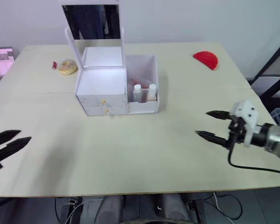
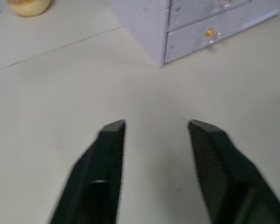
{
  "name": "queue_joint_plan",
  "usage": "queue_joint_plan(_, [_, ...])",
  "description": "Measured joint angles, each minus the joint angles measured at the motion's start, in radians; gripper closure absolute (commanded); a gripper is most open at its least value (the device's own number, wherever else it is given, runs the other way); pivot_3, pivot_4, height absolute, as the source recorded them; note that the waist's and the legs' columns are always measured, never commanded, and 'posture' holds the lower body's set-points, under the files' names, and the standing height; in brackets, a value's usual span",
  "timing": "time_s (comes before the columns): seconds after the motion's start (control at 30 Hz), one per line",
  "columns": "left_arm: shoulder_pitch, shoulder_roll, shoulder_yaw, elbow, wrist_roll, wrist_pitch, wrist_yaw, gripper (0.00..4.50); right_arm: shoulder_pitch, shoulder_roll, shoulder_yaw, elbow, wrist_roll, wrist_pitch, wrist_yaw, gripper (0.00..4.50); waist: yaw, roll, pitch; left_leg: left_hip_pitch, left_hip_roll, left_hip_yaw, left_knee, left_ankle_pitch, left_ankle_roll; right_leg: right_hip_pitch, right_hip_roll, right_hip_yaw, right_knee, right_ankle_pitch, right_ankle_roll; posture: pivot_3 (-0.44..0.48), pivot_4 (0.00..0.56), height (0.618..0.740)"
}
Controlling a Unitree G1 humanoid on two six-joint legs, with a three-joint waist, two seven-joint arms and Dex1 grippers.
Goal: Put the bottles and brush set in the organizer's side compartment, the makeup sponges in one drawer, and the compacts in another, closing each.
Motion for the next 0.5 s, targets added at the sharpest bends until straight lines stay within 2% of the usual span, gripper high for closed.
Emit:
queue_joint_plan(0.07, [-0.013,0.016,0.0,0.022,0.0,-0.003,-0.004,0.05,0.014,-0.002,-0.021,0.022,-0.007,-0.029,0.018,0.0,-0.001,0.001,0.0,0.0,0.0,0.0,0.0,0.0,0.0,0.0,0.0,0.0,-0.002,0.0,0.0,0.0,0.15,0.739])
queue_joint_plan(0.5, [-0.066,0.032,-0.008,0.034,0.003,-0.012,0.01,0.05,-0.006,-0.007,-0.046,0.037,0.006,-0.035,0.014,0.0,-0.001,0.002,0.001,-0.003,0.001,0.003,-0.003,-0.004,0.006,0.0,0.0,0.0,-0.009,0.004,-0.004,0.0,0.15,0.739])
